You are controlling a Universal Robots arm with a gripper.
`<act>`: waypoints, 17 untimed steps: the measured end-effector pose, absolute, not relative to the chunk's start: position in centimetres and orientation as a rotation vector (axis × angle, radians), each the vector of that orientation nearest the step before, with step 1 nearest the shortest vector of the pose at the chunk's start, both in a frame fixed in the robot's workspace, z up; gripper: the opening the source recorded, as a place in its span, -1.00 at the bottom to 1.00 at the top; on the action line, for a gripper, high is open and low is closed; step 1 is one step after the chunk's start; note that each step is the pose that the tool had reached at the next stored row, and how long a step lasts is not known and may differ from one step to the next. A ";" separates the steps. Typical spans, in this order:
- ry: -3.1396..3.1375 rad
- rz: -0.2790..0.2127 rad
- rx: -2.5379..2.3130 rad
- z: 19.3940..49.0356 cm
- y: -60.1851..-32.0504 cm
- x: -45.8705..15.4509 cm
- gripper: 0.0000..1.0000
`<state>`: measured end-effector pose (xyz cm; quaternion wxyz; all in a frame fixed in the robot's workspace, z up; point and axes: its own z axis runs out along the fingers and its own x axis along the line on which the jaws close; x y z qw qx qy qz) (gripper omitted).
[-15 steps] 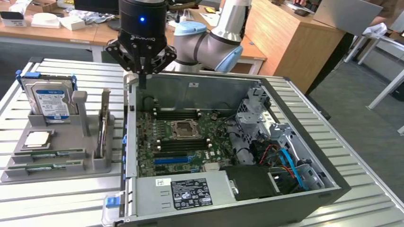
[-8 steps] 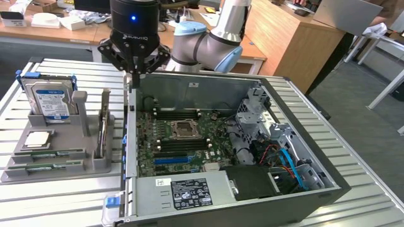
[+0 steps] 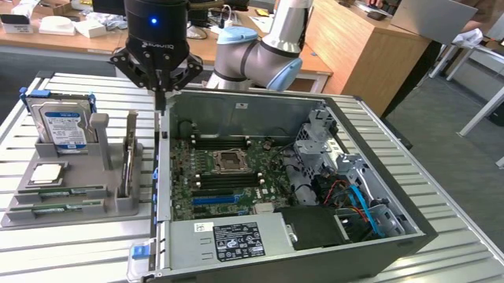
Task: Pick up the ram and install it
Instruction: 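Reach for the ram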
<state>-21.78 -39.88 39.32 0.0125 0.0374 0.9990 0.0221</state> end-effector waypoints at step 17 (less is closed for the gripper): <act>3.114 0.069 0.117 39.3 -39.9 -25.0 -0.80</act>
